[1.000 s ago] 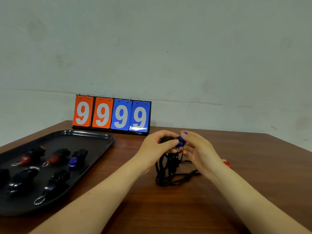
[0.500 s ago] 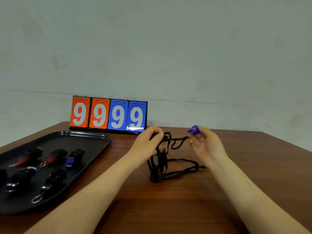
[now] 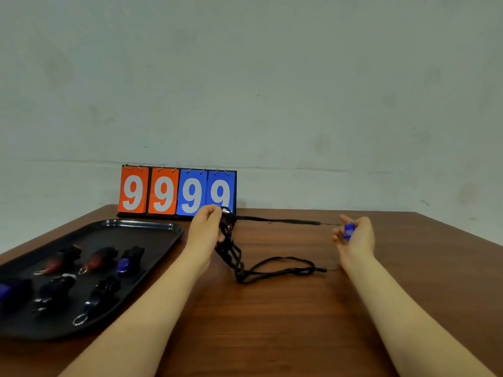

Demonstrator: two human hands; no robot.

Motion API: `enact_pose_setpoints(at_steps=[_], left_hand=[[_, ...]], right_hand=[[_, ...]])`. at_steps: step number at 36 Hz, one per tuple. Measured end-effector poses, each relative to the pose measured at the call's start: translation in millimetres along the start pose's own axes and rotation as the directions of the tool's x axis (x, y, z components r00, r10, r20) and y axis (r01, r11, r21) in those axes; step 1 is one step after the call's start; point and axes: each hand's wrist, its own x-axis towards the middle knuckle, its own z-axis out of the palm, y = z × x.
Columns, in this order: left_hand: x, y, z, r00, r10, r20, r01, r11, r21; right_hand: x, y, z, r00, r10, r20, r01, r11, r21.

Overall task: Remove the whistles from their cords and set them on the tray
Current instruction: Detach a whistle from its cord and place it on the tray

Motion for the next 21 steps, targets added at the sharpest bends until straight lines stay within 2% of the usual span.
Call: enact_pose_setpoints(at_steps=[1,2,3,5,6,7,8,9,10,12,15,17,19,21], left_hand=[[-2.0,1.8,0.6,1.000,-0.008,0.018,0.009,1.000,-0.020],[-3.6,3.6,1.8,0.999,-0.013,0.043,0.015,0.999,-0.046],[-5.6,4.4,3.0,0.997,-0.013,0.071,0.018,0.998,-0.068],[-9.9,8.1,5.1,0.992,0.005,0.122,0.007,0.996,-0.093],[-11.7,9.0,6.4,0.989,0.010,0.145,0.006,0.994,-0.107],[-12.8,9.7,7.3,0.987,0.012,0.163,0.008,0.992,-0.123],[-13.7,10.3,8.4,0.984,0.020,0.178,0.005,0.990,-0.139],[-14.4,10.7,9.4,0.981,0.031,0.192,-0.002,0.989,-0.149],[-15.3,10.6,11.1,0.978,0.041,0.204,-0.010,0.989,-0.150],[-14.9,8.3,13.1,0.975,0.055,0.214,-0.023,0.988,-0.153],[-12.9,5.5,14.2,0.974,0.070,0.216,-0.041,0.990,-0.138],[-11.7,4.4,13.8,0.973,0.067,0.222,-0.043,0.993,-0.111],[-10.9,4.1,12.9,0.971,0.061,0.232,-0.046,0.996,-0.072],[-10.4,3.5,11.4,0.965,0.045,0.260,-0.042,0.999,-0.017]], right_hand=[[2.2,2.8,-1.4,0.999,-0.050,-0.006,0.048,0.983,-0.177],[2.9,5.2,-1.9,0.993,-0.119,0.018,0.117,0.920,-0.374],[3.3,8.8,-3.0,0.979,-0.187,0.084,0.200,0.789,-0.581],[1.5,17.0,-2.3,0.941,-0.215,0.260,0.327,0.392,-0.860],[-0.6,21.4,-1.5,0.929,-0.191,0.318,0.356,0.215,-0.910],[-4.0,25.1,1.3,0.908,-0.181,0.379,0.402,0.113,-0.909],[-8.8,28.0,5.4,0.875,-0.165,0.456,0.475,0.104,-0.874],[-14.7,29.7,9.6,0.832,-0.135,0.538,0.555,0.166,-0.815],[-22.8,31.2,14.1,0.778,-0.097,0.620,0.620,0.277,-0.734],[-41.2,35.6,21.5,0.669,0.023,0.743,0.653,0.460,-0.602],[-59.4,44.7,27.9,0.557,0.089,0.826,0.666,0.547,-0.508],[-65.0,48.6,30.9,0.552,0.046,0.833,0.677,0.558,-0.480],[-63.7,47.7,31.8,0.586,-0.021,0.810,0.680,0.556,-0.477],[-59.7,43.9,32.7,0.639,-0.054,0.767,0.631,0.607,-0.483]])
